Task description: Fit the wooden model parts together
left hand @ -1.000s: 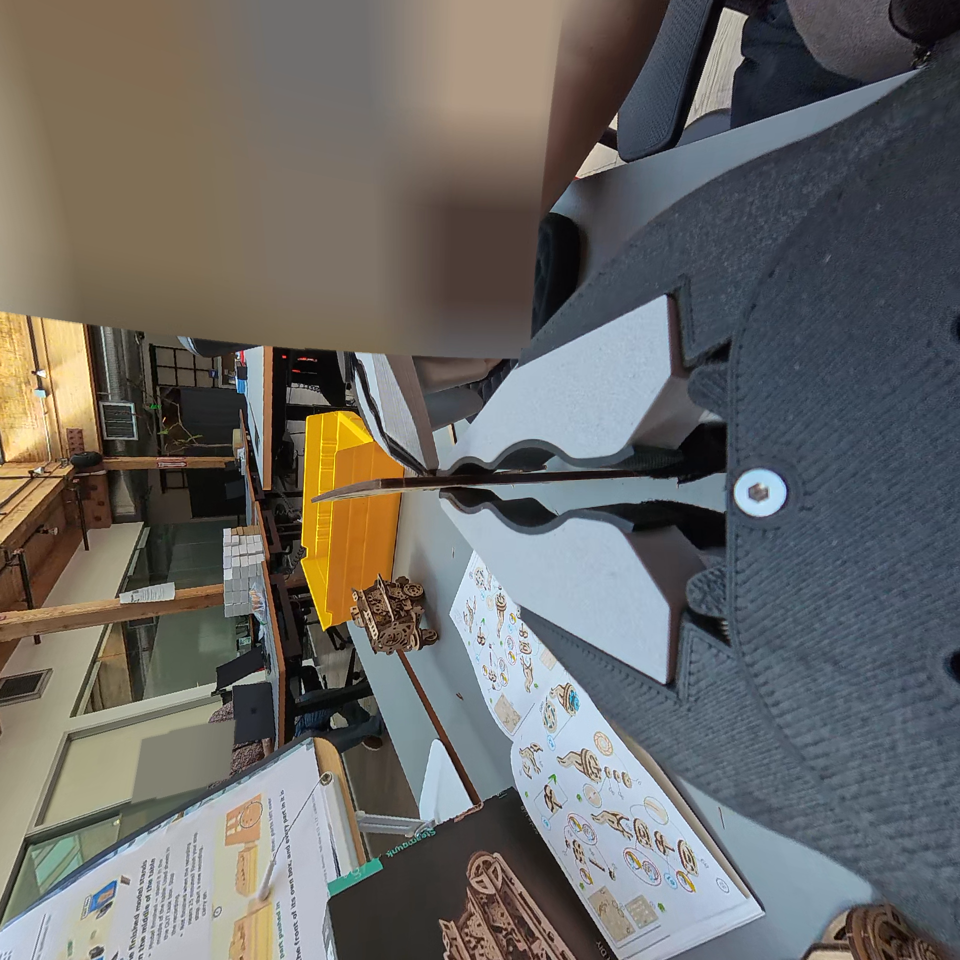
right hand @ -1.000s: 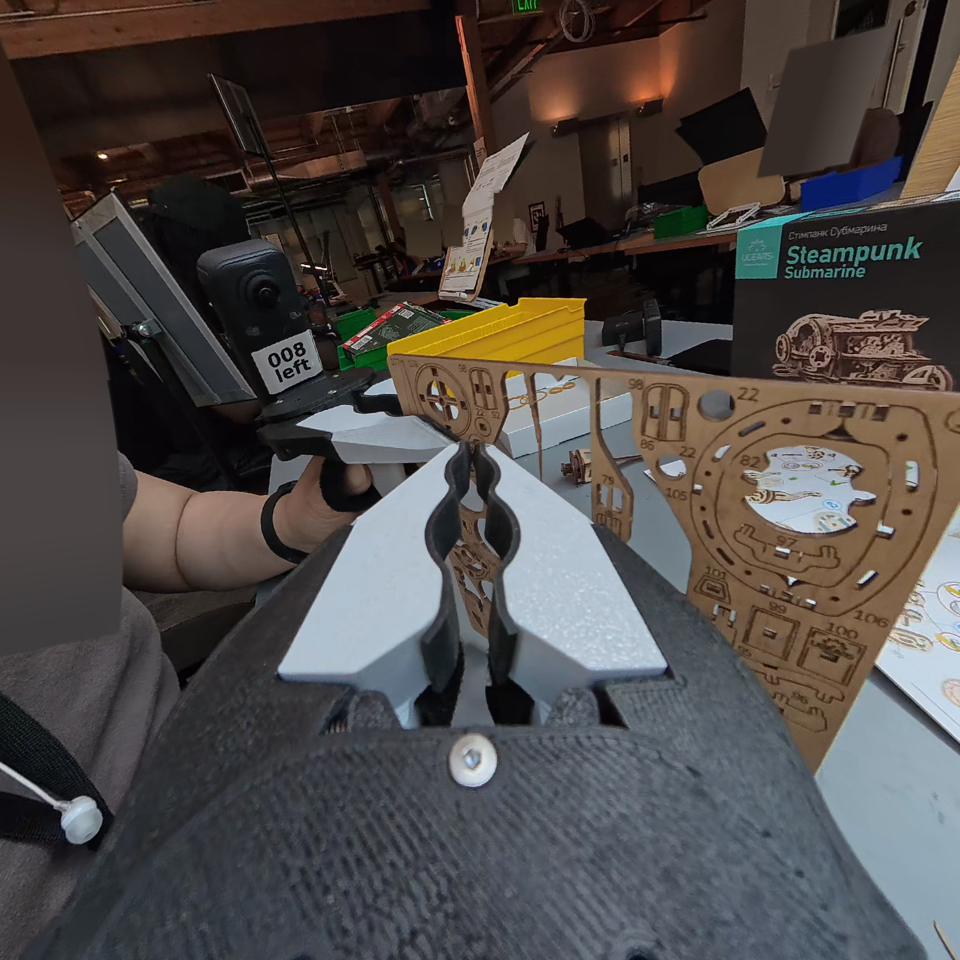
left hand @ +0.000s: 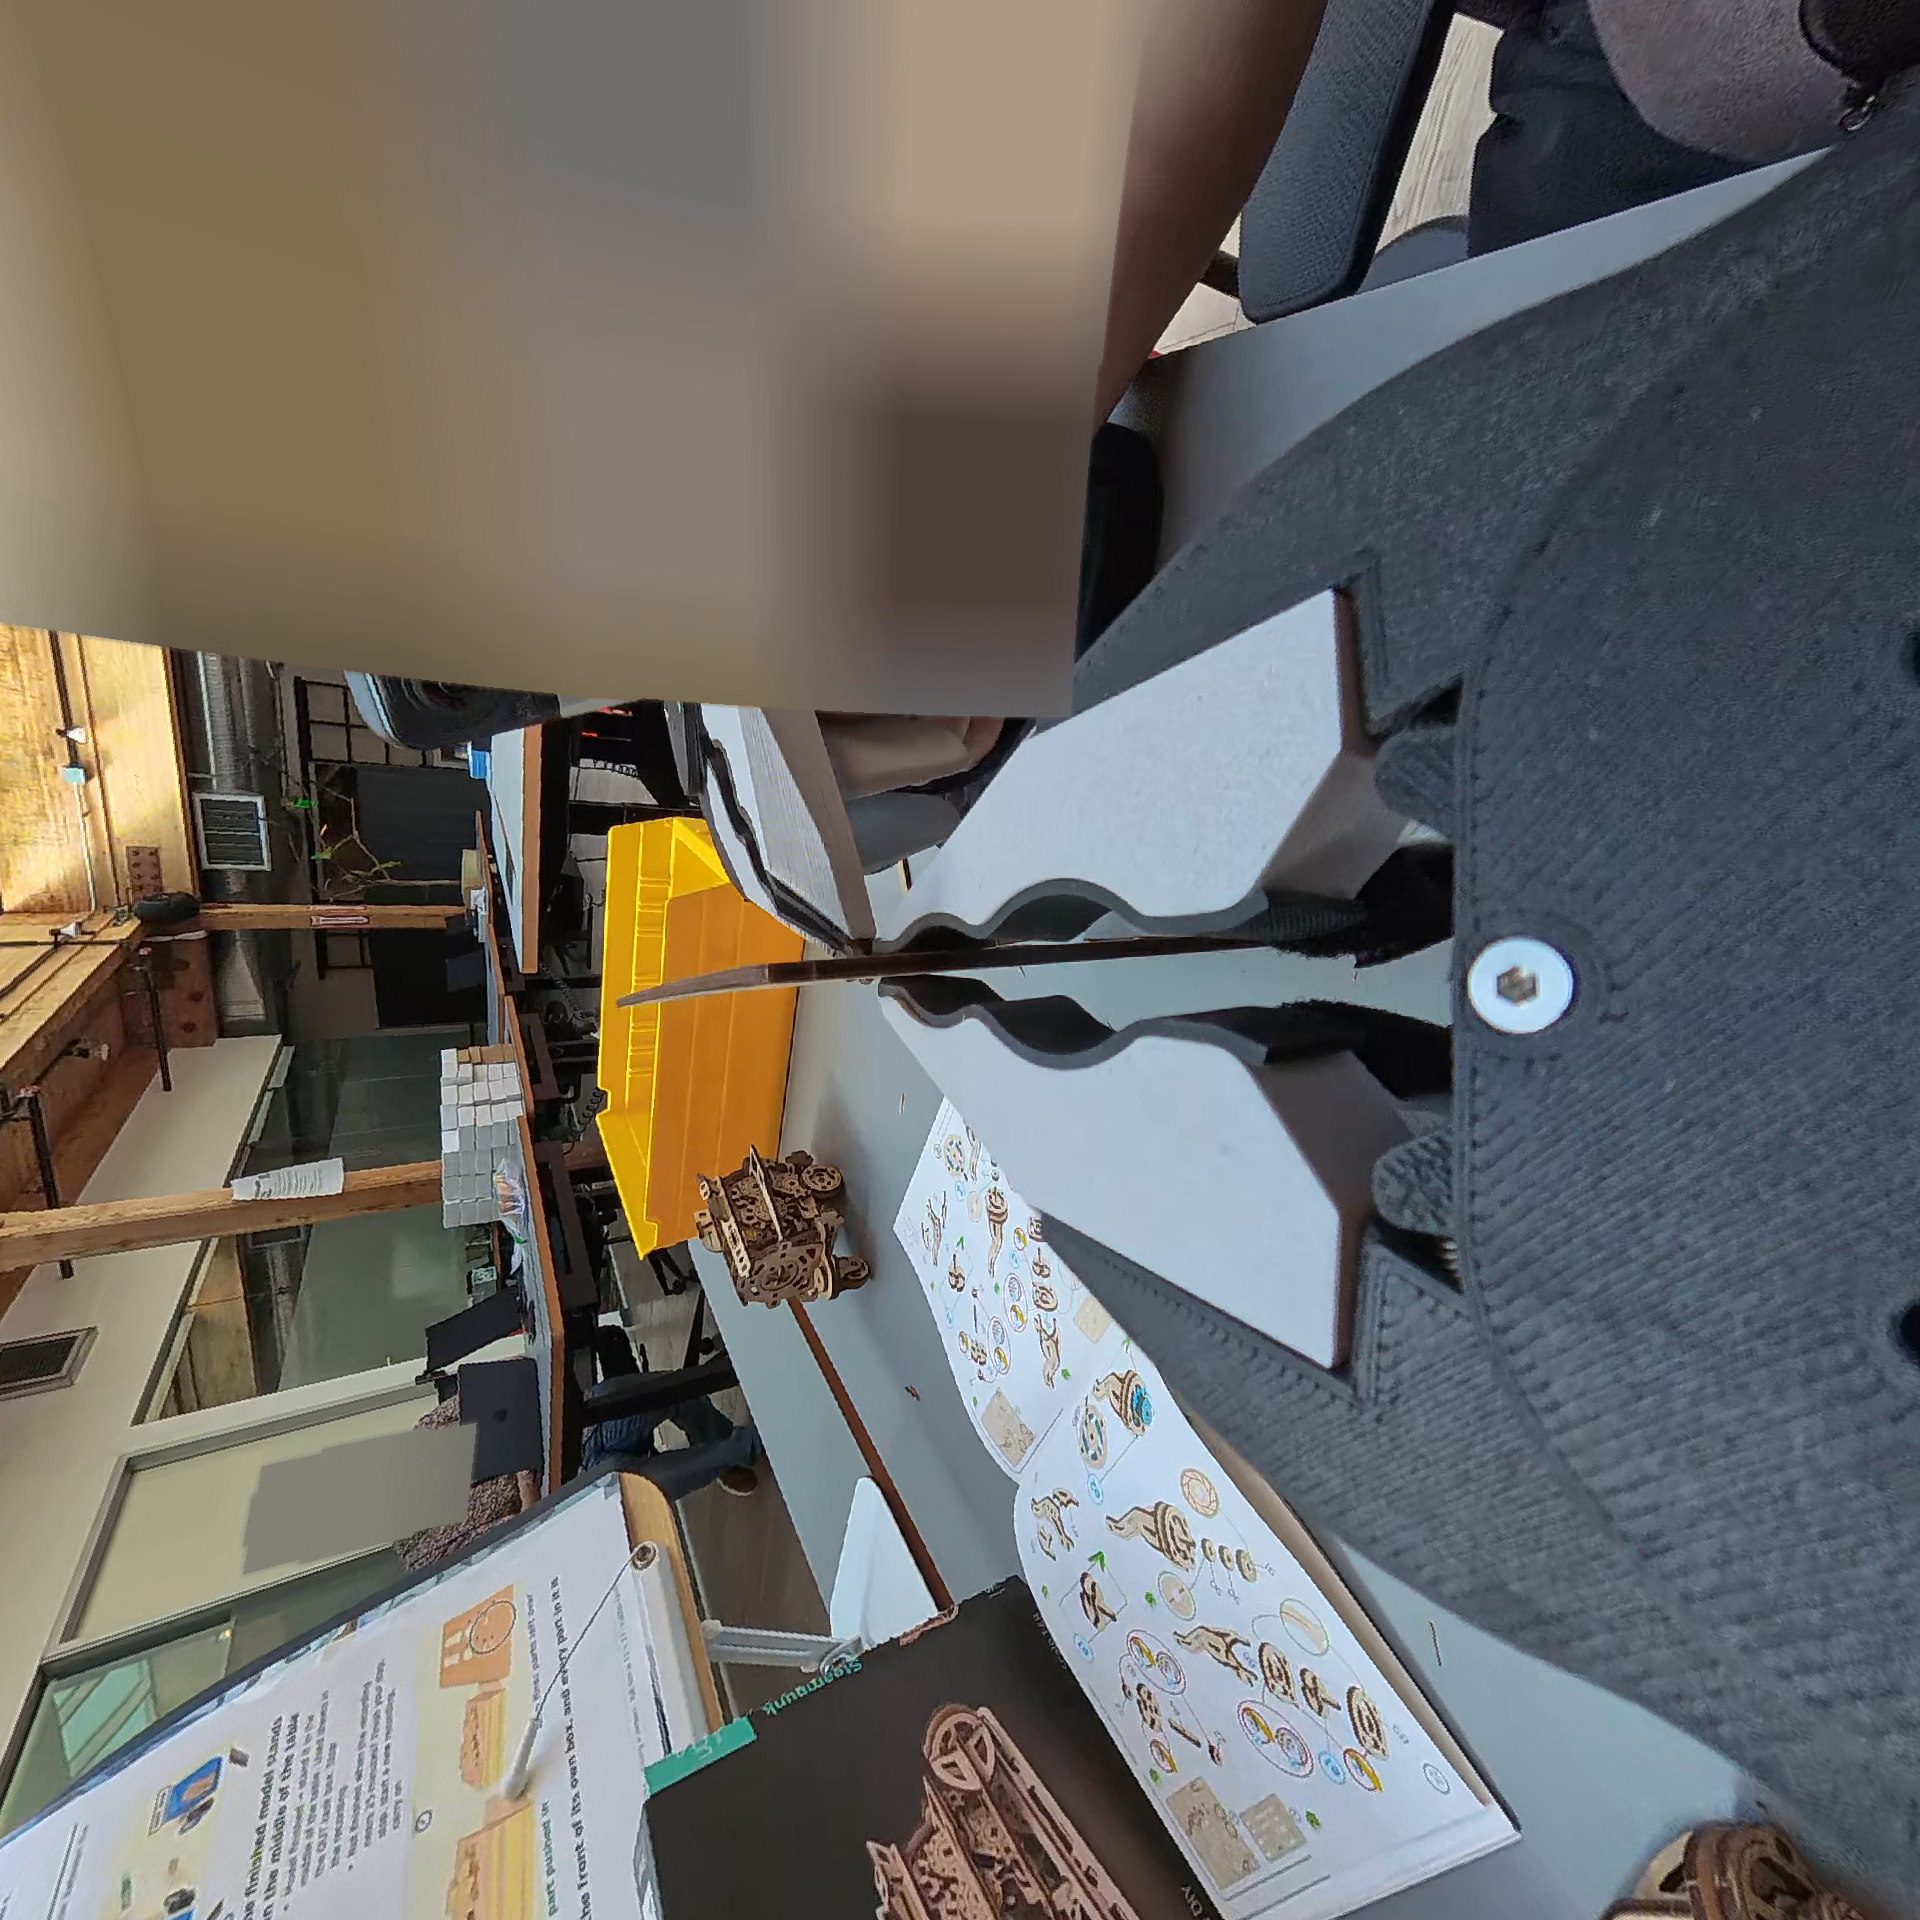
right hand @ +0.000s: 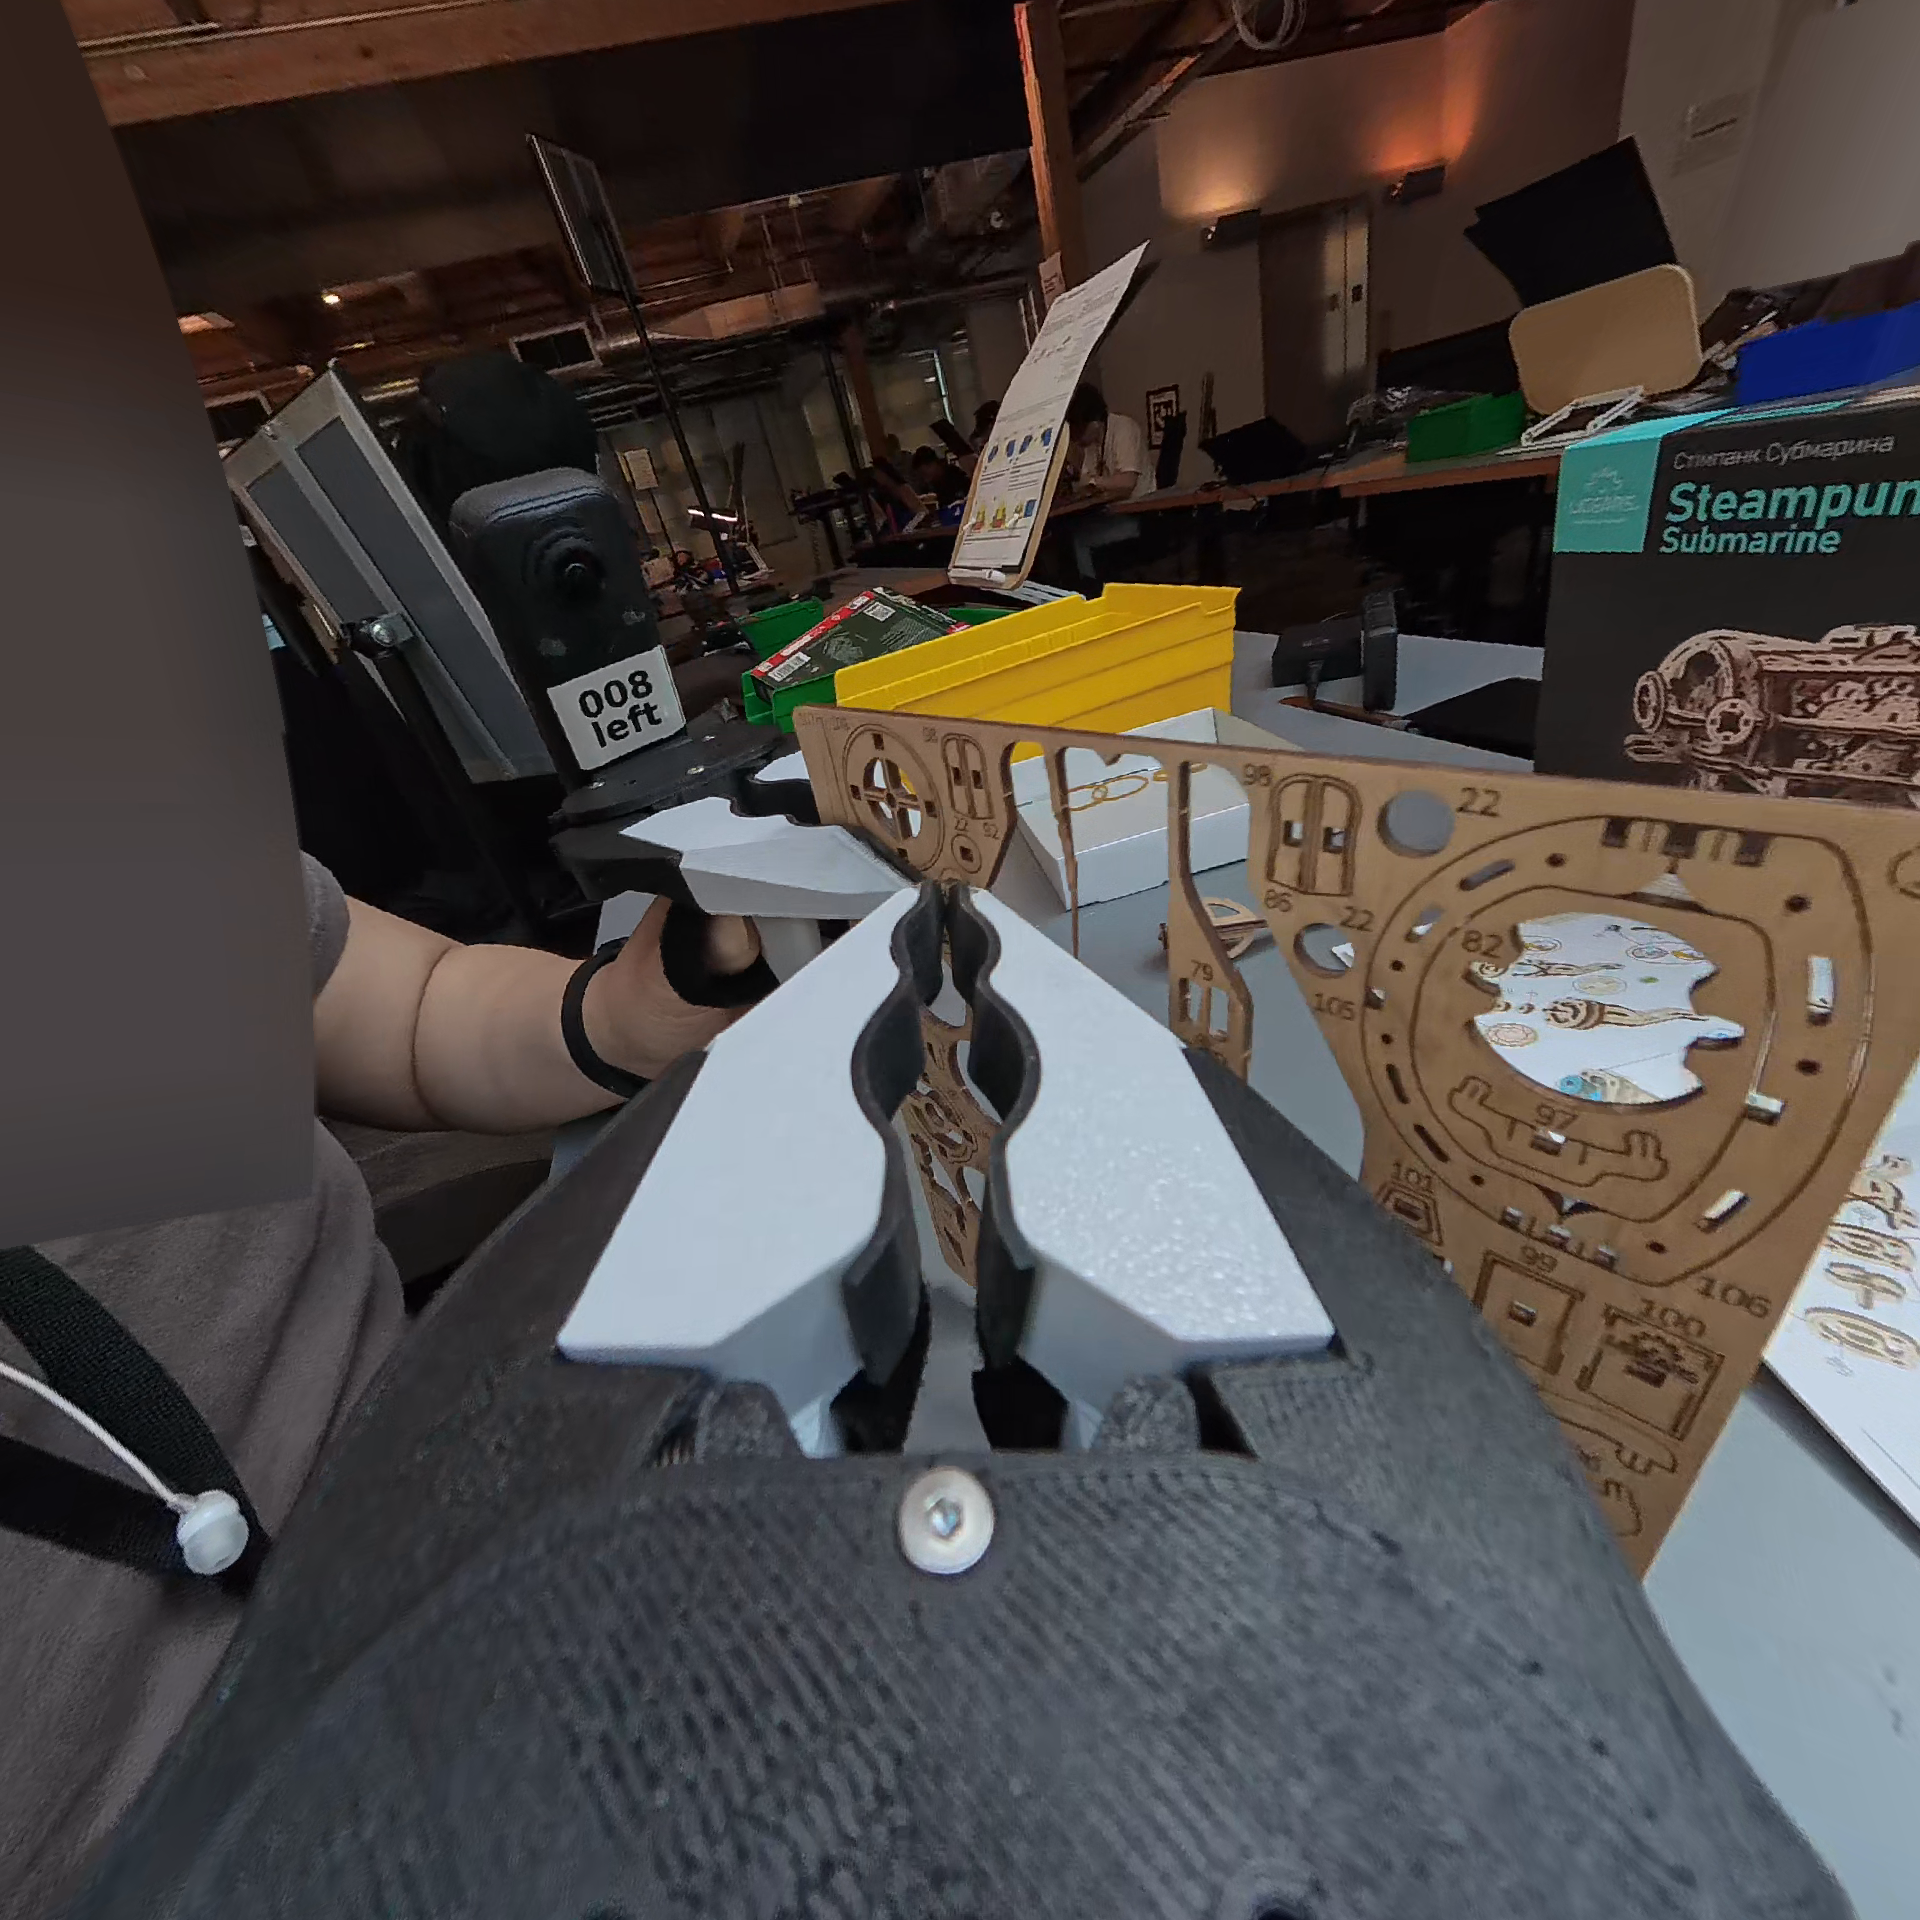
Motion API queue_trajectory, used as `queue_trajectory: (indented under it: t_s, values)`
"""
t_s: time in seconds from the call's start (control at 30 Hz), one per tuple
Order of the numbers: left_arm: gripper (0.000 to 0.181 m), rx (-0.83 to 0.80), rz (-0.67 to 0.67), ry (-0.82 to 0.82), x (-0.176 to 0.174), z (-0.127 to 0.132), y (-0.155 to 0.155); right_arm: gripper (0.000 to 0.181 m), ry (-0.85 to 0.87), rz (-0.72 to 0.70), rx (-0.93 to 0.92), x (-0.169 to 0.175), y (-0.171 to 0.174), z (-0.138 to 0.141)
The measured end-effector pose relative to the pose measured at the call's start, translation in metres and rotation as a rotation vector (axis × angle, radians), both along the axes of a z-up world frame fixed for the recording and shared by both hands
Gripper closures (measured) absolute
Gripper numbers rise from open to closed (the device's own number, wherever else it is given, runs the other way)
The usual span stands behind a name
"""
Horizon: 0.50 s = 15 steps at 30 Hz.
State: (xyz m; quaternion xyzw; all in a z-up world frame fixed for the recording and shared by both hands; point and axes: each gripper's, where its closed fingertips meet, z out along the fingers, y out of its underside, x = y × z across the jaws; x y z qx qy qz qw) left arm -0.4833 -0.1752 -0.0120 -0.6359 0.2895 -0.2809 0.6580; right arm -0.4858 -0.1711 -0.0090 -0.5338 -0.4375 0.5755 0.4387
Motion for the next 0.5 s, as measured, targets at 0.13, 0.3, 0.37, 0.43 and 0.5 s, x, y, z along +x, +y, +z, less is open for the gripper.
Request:
queue_trajectory:
  t_s: [0.13,0.3,0.37,0.43,0.5]
  values:
    - [0.18,-0.013,-0.001,-0.014,-0.0011,-0.0004,0.0018,0.181,-0.012,0.033,0.012,-0.0012,0.0014,-0.0005]
    - [0.18,-0.012,0.0,-0.014,-0.0009,0.0001,0.0028,0.181,-0.019,0.061,-0.007,-0.0012,0.0026,0.0001]
    - [0.18,-0.013,0.014,-0.01,-0.0021,-0.0005,0.0048,0.181,-0.047,0.015,0.031,-0.0028,0.0051,-0.0006]
    - [0.179,-0.026,0.036,-0.015,-0.0049,-0.0018,0.008,0.181,-0.101,-0.117,0.186,-0.0058,0.0086,-0.0015]
    - [0.18,-0.045,0.035,-0.041,-0.0069,-0.0012,0.0091,0.181,-0.148,-0.254,0.383,-0.0076,0.0092,0.0001]
